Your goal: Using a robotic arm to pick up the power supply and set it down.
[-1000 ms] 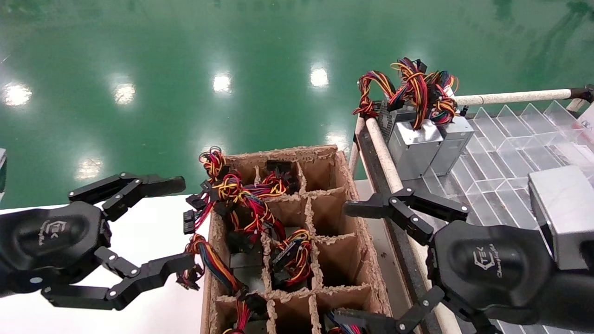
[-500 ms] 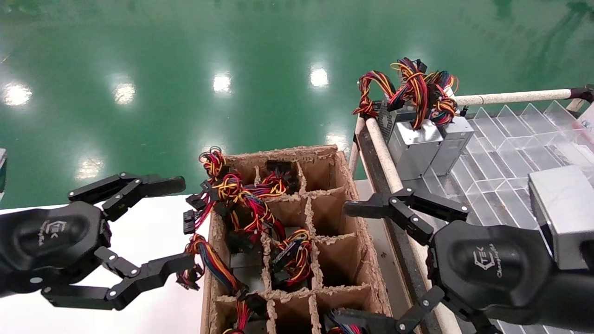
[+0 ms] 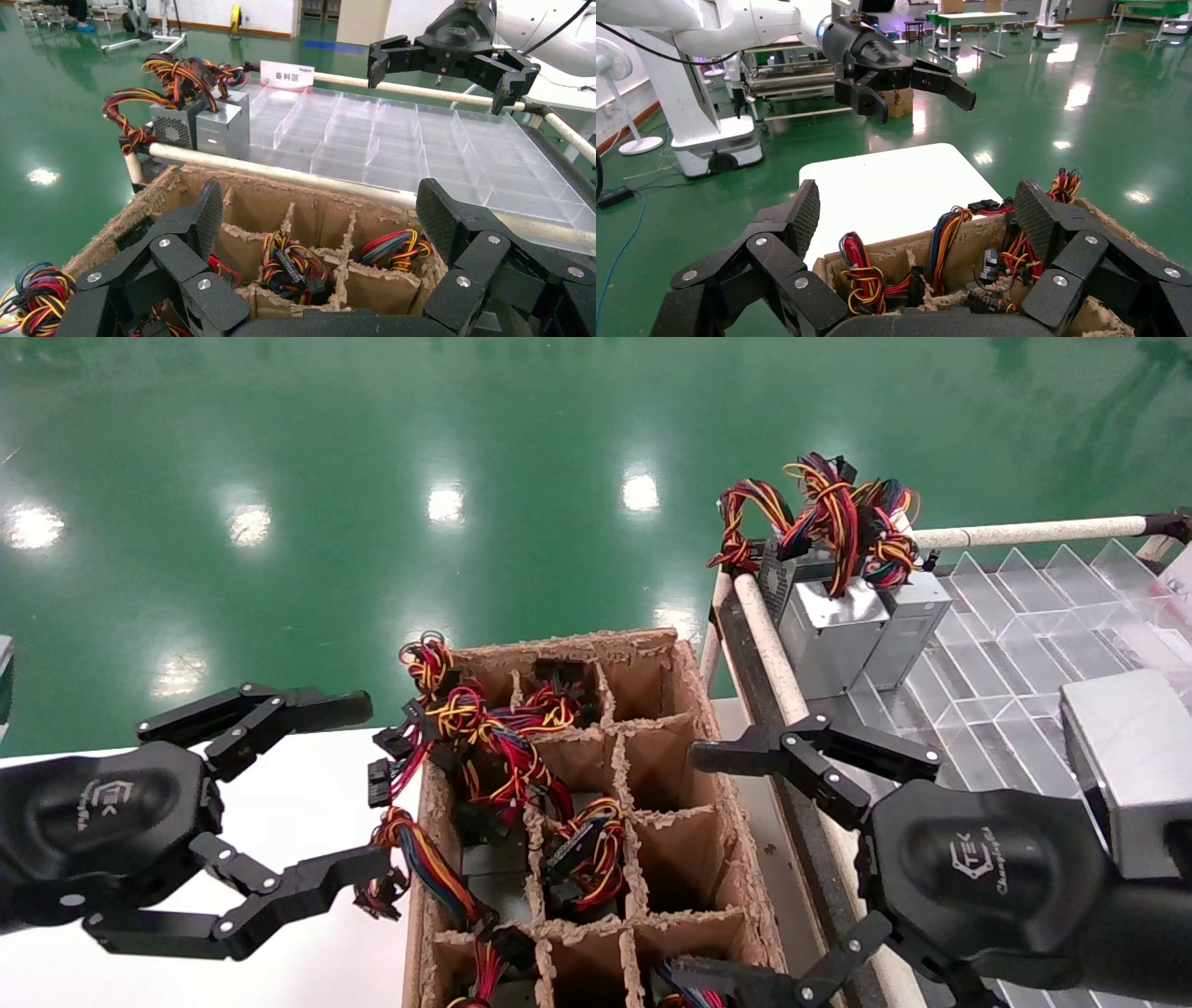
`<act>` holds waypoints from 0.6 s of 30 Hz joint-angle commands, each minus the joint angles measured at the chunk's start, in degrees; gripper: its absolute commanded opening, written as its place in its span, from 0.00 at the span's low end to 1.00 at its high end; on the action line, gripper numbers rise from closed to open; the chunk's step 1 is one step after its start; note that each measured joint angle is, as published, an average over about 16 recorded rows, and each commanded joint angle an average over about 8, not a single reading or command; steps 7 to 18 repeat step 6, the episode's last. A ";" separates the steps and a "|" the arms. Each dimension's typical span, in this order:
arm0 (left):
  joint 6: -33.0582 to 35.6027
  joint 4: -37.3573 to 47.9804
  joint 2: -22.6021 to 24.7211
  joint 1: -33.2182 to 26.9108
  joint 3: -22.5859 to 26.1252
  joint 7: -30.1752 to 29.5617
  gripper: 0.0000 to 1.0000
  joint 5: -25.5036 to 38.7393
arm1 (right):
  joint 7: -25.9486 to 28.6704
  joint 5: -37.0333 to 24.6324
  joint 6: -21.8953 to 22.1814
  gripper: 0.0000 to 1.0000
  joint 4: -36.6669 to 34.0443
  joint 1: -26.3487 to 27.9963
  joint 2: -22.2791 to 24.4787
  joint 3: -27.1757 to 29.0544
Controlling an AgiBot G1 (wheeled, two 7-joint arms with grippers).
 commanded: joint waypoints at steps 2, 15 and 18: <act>0.00 0.00 0.00 0.00 0.00 0.00 1.00 0.00 | 0.00 0.00 0.00 1.00 0.00 0.00 0.00 0.00; 0.00 0.00 0.00 0.00 0.00 0.00 1.00 0.00 | 0.00 0.00 0.00 1.00 0.00 0.00 0.00 0.00; 0.00 0.00 0.00 0.00 0.00 0.00 1.00 0.00 | 0.00 0.00 0.00 1.00 0.00 0.00 0.00 0.00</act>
